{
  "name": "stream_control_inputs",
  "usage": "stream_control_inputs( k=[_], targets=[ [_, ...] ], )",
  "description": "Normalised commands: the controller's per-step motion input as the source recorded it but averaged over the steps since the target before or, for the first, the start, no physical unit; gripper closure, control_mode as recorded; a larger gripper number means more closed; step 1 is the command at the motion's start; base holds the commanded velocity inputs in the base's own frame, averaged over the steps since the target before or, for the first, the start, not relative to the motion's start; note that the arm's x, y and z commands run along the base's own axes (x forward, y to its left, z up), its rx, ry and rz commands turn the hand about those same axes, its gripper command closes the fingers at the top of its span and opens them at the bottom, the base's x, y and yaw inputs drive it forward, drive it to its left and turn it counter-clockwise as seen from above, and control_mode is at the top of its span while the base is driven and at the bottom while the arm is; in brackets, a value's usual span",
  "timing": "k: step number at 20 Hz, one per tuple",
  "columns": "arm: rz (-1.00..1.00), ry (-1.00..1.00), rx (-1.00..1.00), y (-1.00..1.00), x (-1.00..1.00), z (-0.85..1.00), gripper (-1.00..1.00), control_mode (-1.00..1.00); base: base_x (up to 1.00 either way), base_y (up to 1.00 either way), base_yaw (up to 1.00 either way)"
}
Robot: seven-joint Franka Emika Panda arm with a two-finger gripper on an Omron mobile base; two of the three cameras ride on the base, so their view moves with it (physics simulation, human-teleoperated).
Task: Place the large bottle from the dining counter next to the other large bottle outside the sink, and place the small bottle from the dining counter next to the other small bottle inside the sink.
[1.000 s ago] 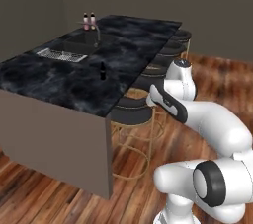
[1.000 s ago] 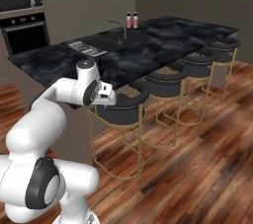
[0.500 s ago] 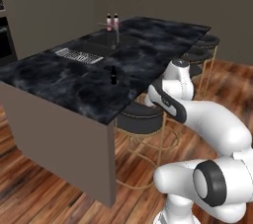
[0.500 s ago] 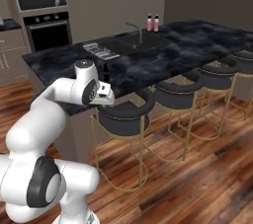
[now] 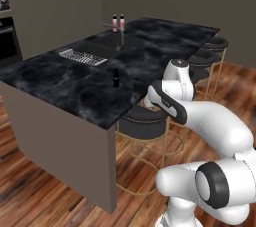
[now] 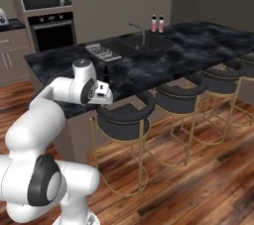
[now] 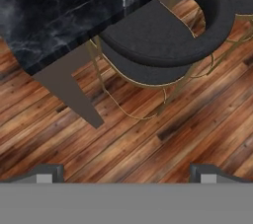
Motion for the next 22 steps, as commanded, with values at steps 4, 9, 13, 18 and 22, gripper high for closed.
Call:
stream_control_inputs(
  k=[4,9,13,18,22],
  targets=[
    [0.0,0.0,0.0,0.0,0.0,0.0,-1.0,1.0,0.19,-0.15,0.1],
    [0.0,0.0,0.0,0.0,0.0,0.0,-1.0,1.0,0.26,-0.17,0.16],
    [0.0,0.0,0.0,0.0,0.0,0.0,-1.0,1.0,0.23,-0.18,0.14],
    [0.0,0.0,0.0,0.0,0.0,0.0,-1.0,1.0,0.29,-0.22,0.11],
    [0.0,0.0,0.0,0.0,0.0,0.0,-1.0,1.0,0.43,-0.24,0.08]
  ],
)
